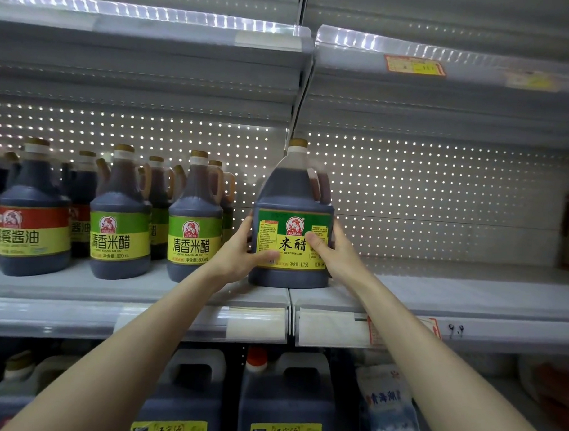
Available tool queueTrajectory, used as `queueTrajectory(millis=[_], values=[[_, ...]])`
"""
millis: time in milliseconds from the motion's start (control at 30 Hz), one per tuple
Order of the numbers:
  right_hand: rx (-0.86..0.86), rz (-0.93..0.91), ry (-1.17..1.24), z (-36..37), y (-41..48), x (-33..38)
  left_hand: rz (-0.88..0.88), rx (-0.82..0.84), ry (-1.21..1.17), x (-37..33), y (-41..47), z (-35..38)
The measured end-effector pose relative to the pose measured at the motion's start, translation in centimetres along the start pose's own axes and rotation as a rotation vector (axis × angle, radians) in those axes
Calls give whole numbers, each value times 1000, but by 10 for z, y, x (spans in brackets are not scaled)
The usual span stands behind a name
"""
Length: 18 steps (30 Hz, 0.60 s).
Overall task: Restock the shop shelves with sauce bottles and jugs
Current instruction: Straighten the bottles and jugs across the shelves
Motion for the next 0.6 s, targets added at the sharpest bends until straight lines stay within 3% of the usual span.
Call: queueTrajectory(millis=[600], values=[[-2,25,-41,0,2,-5,-5,10,-33,-1,-1,3]])
Point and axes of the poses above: each hand's wrist, its own y-axis towards the middle knuckle, its own z-axis out of the palm, x = y × z, the point moved 10 cm from there along y, towards the middle knuckle, and after that the axes turned 5 degrees about -z, right-handed, at the moved point
